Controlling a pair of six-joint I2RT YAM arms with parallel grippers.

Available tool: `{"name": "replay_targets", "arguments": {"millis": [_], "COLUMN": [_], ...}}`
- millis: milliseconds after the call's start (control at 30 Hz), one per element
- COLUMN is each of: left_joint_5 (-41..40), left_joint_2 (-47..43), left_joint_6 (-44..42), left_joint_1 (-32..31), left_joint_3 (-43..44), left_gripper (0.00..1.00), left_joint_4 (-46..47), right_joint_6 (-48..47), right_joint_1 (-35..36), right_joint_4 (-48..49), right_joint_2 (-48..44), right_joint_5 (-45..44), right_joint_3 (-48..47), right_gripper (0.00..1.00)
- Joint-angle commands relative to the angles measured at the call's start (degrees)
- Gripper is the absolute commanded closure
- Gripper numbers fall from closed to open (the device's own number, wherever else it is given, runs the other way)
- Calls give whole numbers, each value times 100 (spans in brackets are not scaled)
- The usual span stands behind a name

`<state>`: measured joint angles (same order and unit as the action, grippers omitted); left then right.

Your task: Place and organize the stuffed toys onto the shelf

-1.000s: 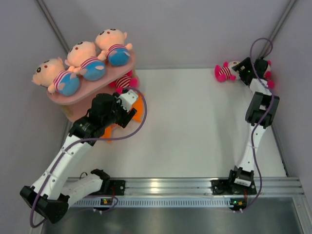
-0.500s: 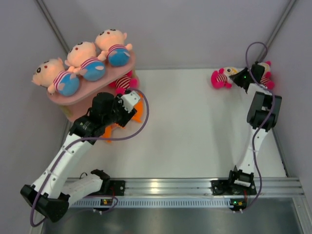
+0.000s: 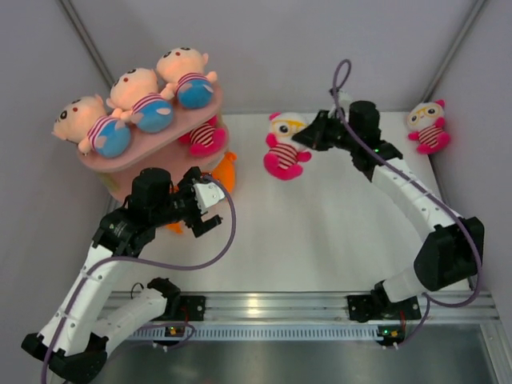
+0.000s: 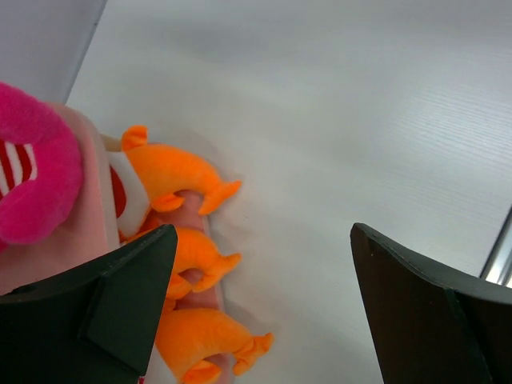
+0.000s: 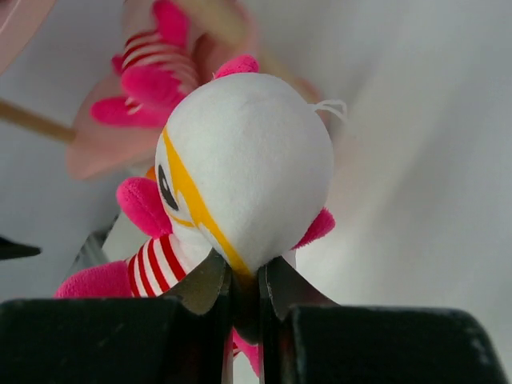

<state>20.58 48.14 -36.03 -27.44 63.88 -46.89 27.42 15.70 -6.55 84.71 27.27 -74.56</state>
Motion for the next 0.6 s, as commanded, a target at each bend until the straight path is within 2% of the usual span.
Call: {"name": "replay_targets", "arguments": {"millis": [0,67,167,367,567], "left_joint_5": [1061,1255,1230,1203,1212], "left_joint_2": [-287,-428,-647,-912,-877], "left_joint_6": [-247,-150,-88,-89,-158], "left_joint_1": [-16,-33,-42,-33,-33], "left_joint_3": [-199,-261,-428,-675,-561], "left_gripper": [4,3,3,2,2], "left_joint_4": [-285,-294,-285,-276,-276], "right_joint_6": [246,447,615,738,818], "right_joint_1": [1160,1801,2312,3007,3307], "right_joint_4": [-216,-50,-31,-110,-101], "right_joint_2": [19,142,353,626,784], "right_joint_5": [-116,-204,-169,-345,-441], "right_joint_3": [83,-93,-383,-682,-787], "right_gripper": [100,100,100,100,100]}}
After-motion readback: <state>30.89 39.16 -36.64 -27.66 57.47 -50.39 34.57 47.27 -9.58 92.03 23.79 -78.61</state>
